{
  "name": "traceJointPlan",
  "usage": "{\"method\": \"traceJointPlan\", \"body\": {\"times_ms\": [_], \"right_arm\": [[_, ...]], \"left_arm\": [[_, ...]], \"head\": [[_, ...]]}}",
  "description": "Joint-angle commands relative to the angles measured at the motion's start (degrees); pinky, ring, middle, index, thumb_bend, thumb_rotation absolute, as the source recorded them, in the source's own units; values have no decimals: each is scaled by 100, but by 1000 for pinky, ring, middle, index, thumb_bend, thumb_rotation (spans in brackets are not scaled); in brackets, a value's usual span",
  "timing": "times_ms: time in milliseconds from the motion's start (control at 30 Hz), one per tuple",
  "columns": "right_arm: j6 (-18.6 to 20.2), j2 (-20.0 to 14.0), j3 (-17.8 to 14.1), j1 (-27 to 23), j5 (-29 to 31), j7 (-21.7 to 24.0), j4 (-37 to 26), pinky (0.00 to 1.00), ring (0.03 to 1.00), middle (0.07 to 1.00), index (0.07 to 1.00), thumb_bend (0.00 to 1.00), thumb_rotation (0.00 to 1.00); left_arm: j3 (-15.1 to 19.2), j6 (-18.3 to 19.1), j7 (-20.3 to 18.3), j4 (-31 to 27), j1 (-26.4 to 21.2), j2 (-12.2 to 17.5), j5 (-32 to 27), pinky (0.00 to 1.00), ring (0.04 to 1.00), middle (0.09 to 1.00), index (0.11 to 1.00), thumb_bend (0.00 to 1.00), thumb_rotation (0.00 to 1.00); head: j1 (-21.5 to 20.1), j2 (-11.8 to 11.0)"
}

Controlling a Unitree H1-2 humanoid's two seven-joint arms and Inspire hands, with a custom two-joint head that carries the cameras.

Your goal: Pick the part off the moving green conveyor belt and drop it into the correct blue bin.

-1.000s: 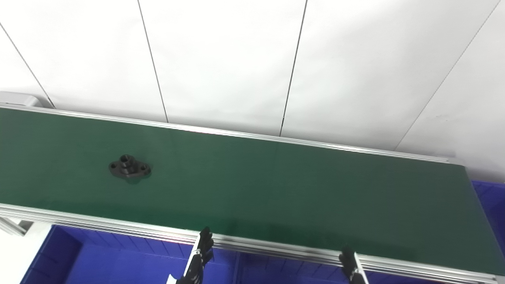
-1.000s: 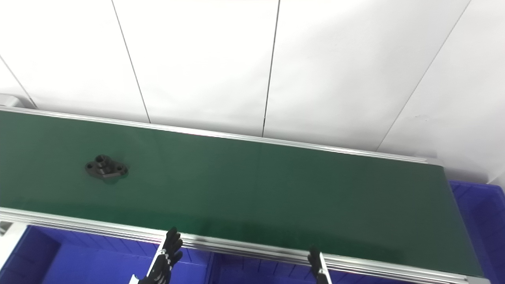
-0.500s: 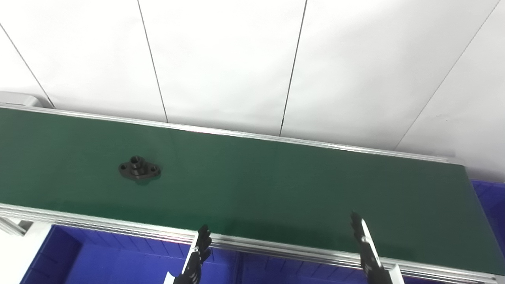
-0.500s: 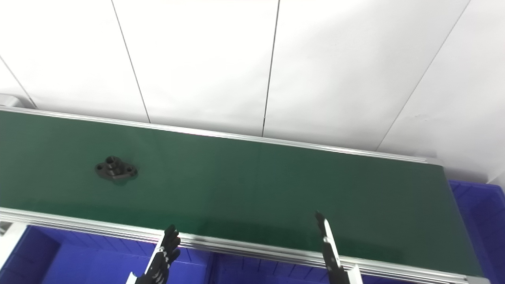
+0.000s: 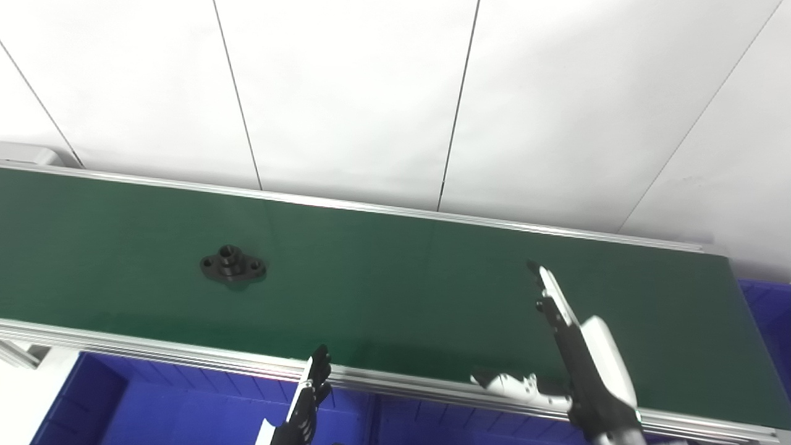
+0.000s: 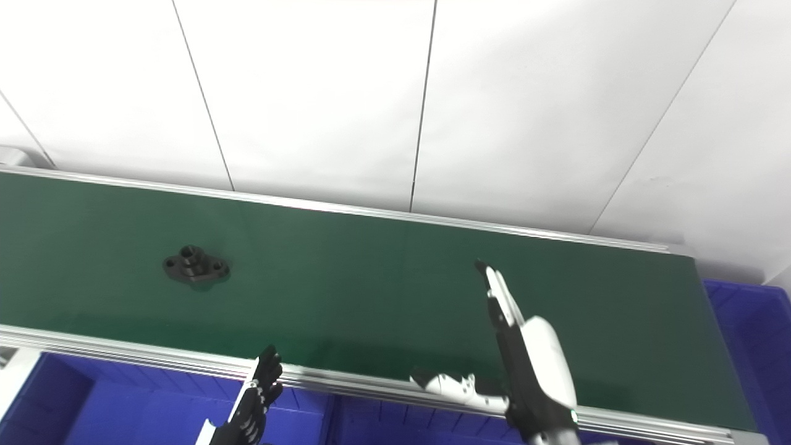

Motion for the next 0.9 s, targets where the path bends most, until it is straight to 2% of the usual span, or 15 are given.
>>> {"method": "traceJointPlan", "body": {"times_ms": [0, 200, 400, 700, 867], "right_arm": [[128, 75, 94, -338, -195, 20, 62, 848, 944, 971, 940, 962, 526], [442, 315, 403, -1024, -564, 86, 512, 894, 940, 964, 931, 960, 555], [741, 501, 760, -1675, -984, 257, 951, 917, 943, 965, 945, 962, 528], [805, 625, 1201, -2407, -1374, 161, 1831, 917, 935, 955, 954, 982, 550], [718, 736, 1398, -2692, -1434, 18, 2319, 899, 915, 935, 934, 988, 545]], "left_arm": [[-34, -91, 20, -112, -8, -21, 19, 976, 991, 1000, 1000, 878, 879], [-31, -129, 37, -37, -71, -33, 10, 982, 994, 1000, 1000, 866, 878], [-59, -171, 48, 2, -91, -42, 68, 985, 989, 1000, 1000, 841, 878], [-94, -259, 94, 93, -144, -98, 176, 995, 980, 1000, 1000, 823, 891], [-105, -240, 114, 82, -129, -122, 235, 968, 970, 1000, 1000, 834, 897]], "head": [[26, 1], [64, -21], [64, -34], [128, -49], [172, -79]]}}
